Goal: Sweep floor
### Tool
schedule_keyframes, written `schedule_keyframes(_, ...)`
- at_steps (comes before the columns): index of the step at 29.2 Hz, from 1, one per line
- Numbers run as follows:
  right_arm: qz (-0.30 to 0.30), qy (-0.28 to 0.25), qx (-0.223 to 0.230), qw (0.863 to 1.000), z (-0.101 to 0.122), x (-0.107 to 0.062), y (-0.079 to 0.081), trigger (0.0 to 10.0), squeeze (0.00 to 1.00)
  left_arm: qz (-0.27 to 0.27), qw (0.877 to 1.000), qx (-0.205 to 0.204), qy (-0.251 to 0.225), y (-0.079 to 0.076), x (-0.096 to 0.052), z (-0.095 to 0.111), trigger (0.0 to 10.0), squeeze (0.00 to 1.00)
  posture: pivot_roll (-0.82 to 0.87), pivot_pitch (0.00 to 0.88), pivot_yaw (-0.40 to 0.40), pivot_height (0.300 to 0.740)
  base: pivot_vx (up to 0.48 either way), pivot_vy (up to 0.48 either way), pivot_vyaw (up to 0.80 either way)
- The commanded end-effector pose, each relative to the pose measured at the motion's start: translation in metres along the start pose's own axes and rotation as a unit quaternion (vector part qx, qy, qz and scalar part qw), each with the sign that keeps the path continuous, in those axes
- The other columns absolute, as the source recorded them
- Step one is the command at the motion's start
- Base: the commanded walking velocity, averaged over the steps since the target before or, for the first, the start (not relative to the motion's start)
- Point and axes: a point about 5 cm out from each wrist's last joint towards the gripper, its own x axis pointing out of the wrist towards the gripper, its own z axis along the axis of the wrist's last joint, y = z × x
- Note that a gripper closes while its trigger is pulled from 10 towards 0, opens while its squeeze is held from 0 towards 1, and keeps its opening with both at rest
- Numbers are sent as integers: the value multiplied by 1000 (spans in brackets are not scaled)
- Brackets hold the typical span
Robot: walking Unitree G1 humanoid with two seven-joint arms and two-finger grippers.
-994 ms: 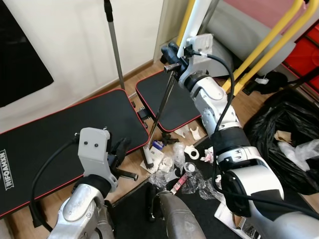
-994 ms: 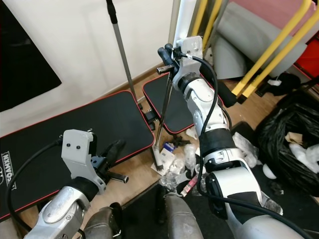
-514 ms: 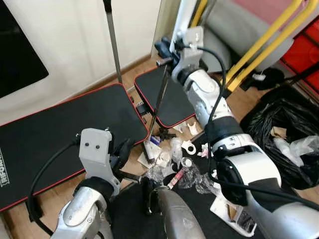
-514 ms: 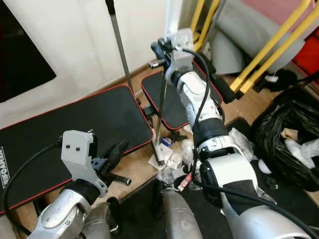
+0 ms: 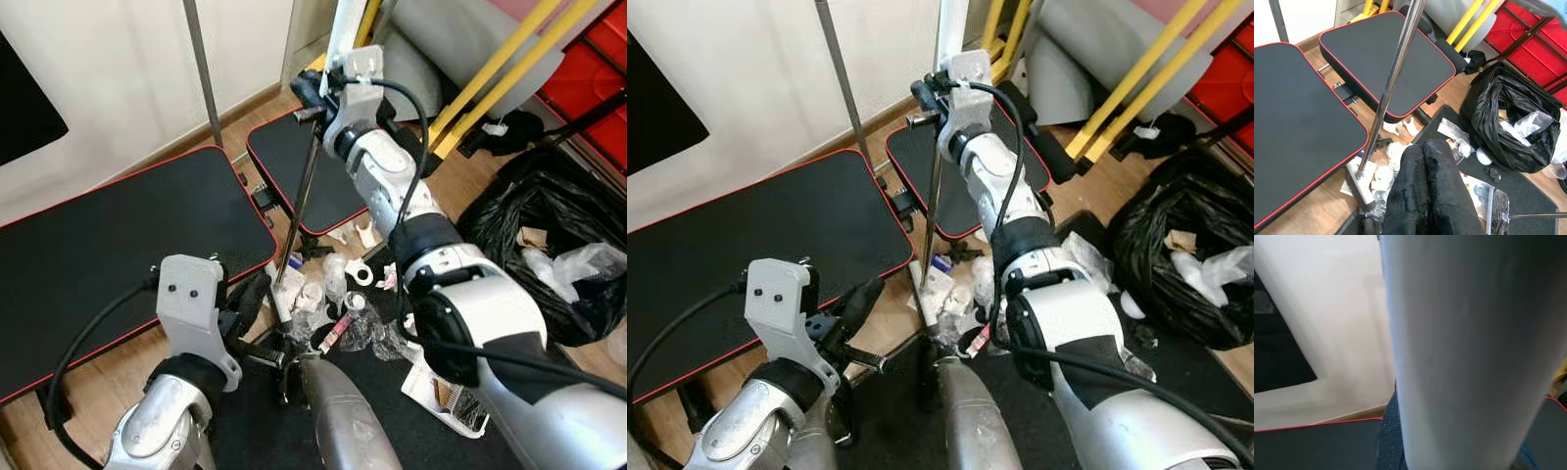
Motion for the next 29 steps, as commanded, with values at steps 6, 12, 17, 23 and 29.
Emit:
schedule_keyframes(6, -11, 19, 5, 1000, -7, 0, 0, 10000, 0, 33, 999, -12, 13, -2, -6, -2, 10000, 0, -43, 462, -248, 740, 0, 0, 0)
schedule_keyframes(12, -2, 11, 14, 1000, -3, 4, 7, 10000, 98, 33, 999, -14, 15, -3, -8, -1, 10000, 0, -36, 465, -248, 740, 0, 0, 0)
schedule_keyframes(17, 29, -20, 40, 999, 9, 10, 18, 10000, 59, 33, 999, -16, 17, -6, -11, 1, 10000, 0, -31, 478, -254, 740, 0, 0, 0)
schedule_keyframes(23, 28, -63, 42, 997, 33, 16, 15, 10000, 24, 33, 999, -20, 10, -12, -20, 6, 10000, 0, -24, 528, -268, 740, 0, 0, 0)
schedule_keyframes(29, 17, -77, 22, 997, 50, 20, 11, 10000, 27, 31, 999, -27, 1, -15, -23, 6, 10000, 0, -13, 556, -274, 740, 0, 0, 0)
